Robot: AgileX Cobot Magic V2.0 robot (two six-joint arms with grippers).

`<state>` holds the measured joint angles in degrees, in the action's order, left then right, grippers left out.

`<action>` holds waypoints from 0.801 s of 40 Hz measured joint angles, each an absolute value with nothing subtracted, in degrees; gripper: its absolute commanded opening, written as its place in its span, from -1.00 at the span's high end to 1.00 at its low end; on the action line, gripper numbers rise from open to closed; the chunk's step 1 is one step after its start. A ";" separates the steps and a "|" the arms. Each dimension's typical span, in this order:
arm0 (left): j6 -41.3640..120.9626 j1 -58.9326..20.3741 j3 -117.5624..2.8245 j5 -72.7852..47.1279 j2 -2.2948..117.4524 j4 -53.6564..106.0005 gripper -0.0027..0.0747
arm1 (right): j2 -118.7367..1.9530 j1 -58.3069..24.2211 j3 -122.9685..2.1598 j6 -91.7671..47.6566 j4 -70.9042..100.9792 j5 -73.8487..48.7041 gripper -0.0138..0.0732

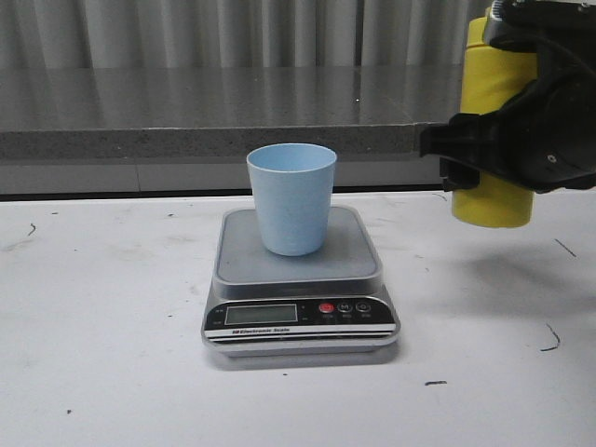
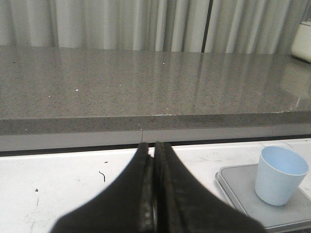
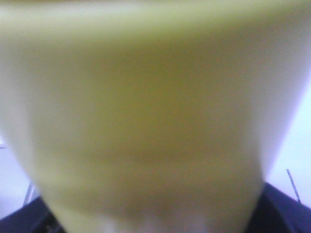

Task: Pour seasoning into cup on scale with both arms
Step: 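Lower the yellow bottle upright back onto the table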

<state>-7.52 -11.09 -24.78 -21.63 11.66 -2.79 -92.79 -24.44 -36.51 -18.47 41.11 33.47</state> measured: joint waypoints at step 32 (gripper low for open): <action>-7.52 -11.09 -24.78 -21.63 11.66 -2.79 0.98 | -104.13 -24.44 -34.96 -16.14 37.83 45.08 0.34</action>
